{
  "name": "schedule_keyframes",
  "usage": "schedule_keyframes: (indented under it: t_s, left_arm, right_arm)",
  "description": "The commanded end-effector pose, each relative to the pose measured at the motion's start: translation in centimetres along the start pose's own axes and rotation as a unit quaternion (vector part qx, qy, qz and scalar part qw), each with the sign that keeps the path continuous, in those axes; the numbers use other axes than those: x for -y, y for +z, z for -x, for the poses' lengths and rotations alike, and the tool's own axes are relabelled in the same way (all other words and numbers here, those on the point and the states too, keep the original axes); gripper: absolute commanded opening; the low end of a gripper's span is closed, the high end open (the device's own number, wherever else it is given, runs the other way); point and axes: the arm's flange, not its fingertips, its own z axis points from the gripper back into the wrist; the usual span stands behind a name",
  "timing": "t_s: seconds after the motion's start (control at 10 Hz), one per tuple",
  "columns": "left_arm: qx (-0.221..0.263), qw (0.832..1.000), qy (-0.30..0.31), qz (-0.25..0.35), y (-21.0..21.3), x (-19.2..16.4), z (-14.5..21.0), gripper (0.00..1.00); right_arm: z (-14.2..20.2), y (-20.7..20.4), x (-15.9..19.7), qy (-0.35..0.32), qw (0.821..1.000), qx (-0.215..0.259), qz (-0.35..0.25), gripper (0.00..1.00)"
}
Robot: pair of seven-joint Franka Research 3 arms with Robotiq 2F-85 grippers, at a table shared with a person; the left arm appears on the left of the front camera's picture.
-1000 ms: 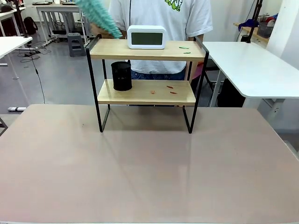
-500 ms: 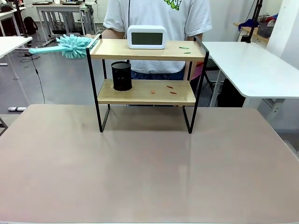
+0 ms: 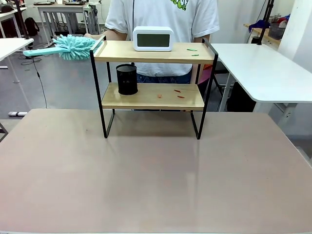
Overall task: Clean the shelf.
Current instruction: Pick up the Duster from the human.
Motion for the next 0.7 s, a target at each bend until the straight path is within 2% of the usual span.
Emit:
schedule_keyframes:
  t_s: [0.0,0.2,0.4,0.6]
  left_arm:
    - [-0.081,0.992,0.064,0.074,0.3,-0.1,-9.3,1.0]
    - [-0.092,0.984,0.142,0.059,-3.7,-2.0,-15.9,1.0]
    - [-0.103,0.973,0.187,0.088,-6.9,-4.3,-20.7,1.0]
    - [-0.125,0.965,0.2,0.114,-10.8,-5.8,-22.7,1.0]
  right_arm:
    - [-0.1,0.0,0.1,0.012,1.0,0.006,-0.014,1.0]
    - [-0.1,0.0,0.1,0.012,1.0,0.006,-0.014,1.0]
    - [-0.1,0.0,0.1,0.012,1.0,0.006,-0.014,1.0]
    - [-0.1,0.0,0.1,0.012,1.0,0.006,-0.014,1.0]
